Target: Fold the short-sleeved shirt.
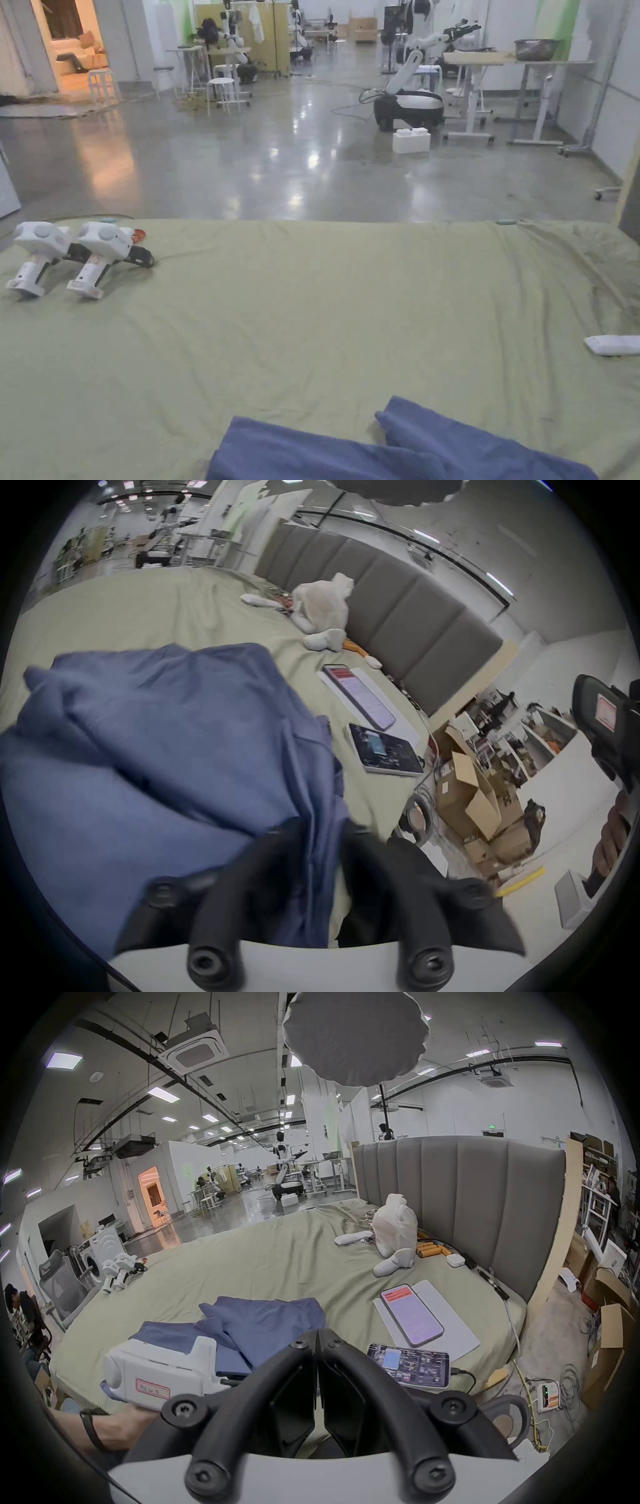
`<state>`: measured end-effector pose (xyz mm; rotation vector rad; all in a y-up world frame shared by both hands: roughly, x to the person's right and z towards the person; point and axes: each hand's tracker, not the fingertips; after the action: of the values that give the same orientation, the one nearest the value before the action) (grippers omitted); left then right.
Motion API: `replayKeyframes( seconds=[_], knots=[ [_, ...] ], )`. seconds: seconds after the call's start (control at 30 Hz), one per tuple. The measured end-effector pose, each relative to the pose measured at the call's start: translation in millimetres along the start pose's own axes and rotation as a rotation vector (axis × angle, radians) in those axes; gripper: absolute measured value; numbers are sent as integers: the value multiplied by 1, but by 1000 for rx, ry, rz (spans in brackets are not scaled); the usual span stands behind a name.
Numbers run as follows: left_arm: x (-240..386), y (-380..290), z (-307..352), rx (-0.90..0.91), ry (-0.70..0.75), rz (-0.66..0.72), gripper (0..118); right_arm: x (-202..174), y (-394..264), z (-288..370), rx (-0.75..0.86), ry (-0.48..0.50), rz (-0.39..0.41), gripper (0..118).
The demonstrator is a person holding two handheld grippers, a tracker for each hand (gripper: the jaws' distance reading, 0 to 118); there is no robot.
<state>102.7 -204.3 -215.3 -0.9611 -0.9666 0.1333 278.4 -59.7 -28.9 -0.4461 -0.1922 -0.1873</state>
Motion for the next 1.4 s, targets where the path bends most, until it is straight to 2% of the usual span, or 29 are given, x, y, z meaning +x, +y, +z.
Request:
replayKeyframes(
  seconds=[0.07,0.1,0.17,0.23,0.33,0.4,0.53,0.67,0.73,0.87,0.93,0.97,1.0,1.1,1.4],
  knots=[
    [-7,3,19,65,-4,34,78,-7,1,-3,2,24,11,0],
    [-9,5,39,123,17,23,82,-12,2,-5,6,38,20,0],
    [-14,12,87,222,84,-61,82,-21,6,-9,23,73,46,0],
    [-18,12,148,340,203,-143,83,-30,13,-12,87,149,85,0],
    [-22,9,243,465,372,-223,84,-47,28,-13,155,202,133,0],
    [-19,4,295,520,528,-240,90,-56,36,-15,179,236,125,0],
    [-3,-13,385,718,760,-206,91,-69,51,-16,223,280,49,0],
    [16,-29,441,864,810,-184,90,-81,63,-11,247,271,107,0],
    [24,-39,458,894,826,-174,80,-83,67,-5,252,267,130,0],
    [39,-54,469,968,890,-138,30,-85,72,5,267,261,152,0],
    [45,-60,467,958,917,-169,17,-83,69,3,264,260,172,0],
    [45,-62,465,953,929,-178,5,-85,69,4,268,256,184,0],
    [47,-64,462,948,941,-198,0,-86,68,5,270,252,191,0],
    [50,-65,457,900,952,-233,0,-91,67,8,277,244,193,0],
    [47,-60,456,911,934,-210,0,-101,70,9,290,253,205,0]
  ],
)
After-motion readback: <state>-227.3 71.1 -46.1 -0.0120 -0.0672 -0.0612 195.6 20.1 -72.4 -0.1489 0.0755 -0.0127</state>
